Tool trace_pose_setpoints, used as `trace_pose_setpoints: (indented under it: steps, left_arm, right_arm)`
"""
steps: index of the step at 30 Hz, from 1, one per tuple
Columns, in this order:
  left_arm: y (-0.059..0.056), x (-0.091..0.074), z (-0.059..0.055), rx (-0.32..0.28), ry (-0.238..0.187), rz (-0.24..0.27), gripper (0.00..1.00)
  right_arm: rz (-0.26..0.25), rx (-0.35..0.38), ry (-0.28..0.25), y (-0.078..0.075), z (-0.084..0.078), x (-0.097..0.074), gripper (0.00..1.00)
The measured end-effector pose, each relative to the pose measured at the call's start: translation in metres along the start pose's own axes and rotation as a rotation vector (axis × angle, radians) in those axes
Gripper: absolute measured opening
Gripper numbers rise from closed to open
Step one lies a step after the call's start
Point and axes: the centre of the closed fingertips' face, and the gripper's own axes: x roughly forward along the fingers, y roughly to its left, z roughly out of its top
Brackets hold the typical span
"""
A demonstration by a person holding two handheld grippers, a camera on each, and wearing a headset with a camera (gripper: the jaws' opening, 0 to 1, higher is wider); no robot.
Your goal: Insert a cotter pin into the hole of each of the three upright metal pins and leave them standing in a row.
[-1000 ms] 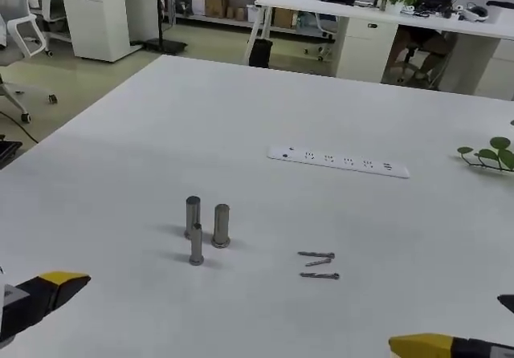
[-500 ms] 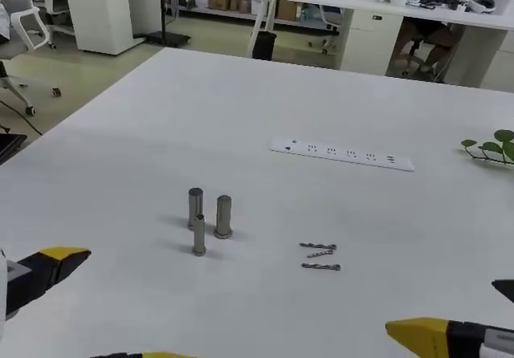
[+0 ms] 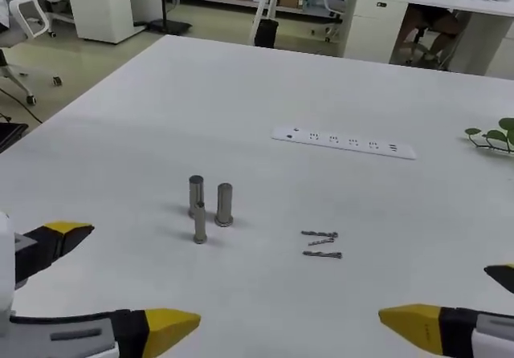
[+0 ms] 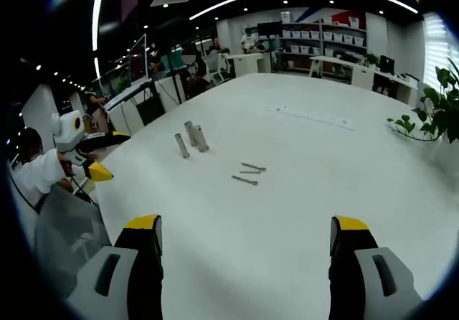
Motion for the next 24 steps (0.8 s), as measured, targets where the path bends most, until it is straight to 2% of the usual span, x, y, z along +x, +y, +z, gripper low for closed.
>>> trace_pose_setpoints:
  steps: [8,14,18,24]
  left_arm:
    - [0.002,0.007,0.004,0.001,-0.01,-0.003,0.94]
    - [0.007,0.019,0.017,-0.004,-0.037,-0.013,0.91]
    - [0.01,0.025,0.031,-0.017,-0.08,-0.015,0.85]
    - [0.013,0.04,0.041,-0.001,-0.086,-0.027,0.83]
  right_arm:
    - [-0.012,0.008,0.002,-0.005,-0.002,-0.002,0.95]
    - [-0.015,0.01,0.002,-0.006,-0.002,-0.004,0.95]
    - [-0.019,0.013,0.002,-0.006,-0.002,-0.005,0.95]
    - [-0.025,0.014,0.004,-0.008,-0.003,-0.006,0.95]
